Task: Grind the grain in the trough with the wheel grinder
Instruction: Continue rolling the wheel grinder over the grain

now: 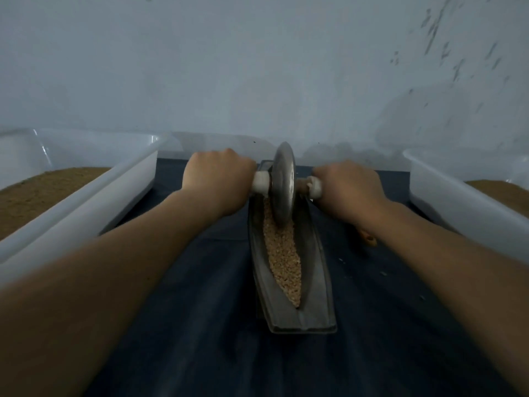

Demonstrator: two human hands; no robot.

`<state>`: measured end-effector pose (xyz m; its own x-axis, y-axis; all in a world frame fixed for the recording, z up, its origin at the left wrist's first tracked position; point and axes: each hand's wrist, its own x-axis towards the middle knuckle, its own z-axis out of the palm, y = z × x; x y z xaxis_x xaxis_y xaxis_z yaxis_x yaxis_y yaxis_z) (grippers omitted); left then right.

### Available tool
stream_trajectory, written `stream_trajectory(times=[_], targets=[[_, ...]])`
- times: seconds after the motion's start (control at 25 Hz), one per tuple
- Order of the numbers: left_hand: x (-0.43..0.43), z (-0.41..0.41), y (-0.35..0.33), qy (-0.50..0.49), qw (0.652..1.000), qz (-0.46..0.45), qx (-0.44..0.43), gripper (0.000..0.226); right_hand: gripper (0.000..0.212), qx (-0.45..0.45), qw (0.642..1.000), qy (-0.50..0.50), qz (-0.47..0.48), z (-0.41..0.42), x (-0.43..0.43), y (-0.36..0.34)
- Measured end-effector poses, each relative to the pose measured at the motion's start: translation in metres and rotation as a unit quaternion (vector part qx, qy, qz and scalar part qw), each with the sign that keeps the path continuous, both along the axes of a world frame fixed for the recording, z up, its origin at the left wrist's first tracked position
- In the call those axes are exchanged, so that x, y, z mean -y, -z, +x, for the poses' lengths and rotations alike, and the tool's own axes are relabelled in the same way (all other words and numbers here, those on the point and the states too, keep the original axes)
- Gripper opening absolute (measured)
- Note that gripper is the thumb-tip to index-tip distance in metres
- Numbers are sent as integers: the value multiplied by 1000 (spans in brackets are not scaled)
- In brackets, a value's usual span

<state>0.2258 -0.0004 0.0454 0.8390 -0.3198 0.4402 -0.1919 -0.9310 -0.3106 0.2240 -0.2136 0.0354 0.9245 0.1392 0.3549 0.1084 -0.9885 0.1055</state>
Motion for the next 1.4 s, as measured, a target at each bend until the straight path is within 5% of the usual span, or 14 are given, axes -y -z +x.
stream_trajectory(times=[0.08,0.24,0.44,0.6,0.68,0.8,1.08,1.28,1.4], targets=[[-9,-11,3,29,1000,12,0,8,13,45,998,-24,-39,-21,9,6],[-42,-55,16,120,988,25,92,34,22,185,977,-83,-62,-79,34,29],[-9,-24,8,15,997,32,62,6,23,111,994,0,5,-35,13,25],[-3,-8,-1,-10,1000,11,2,12,10,21,1000,14,5,-9,11,7],[-23,-30,15,50,998,-1,46,6,21,118,989,-52,-71,-36,24,14],[-39,-48,25,101,989,0,104,26,24,211,970,-91,-80,-65,34,22],[-4,-3,6,1,999,-21,32,6,15,-12,999,36,12,-15,1,-5],[-39,-55,31,104,984,2,147,32,24,225,970,-70,-67,-79,24,21],[-33,-41,36,58,994,-29,87,31,22,178,980,-37,-76,-58,17,17]])
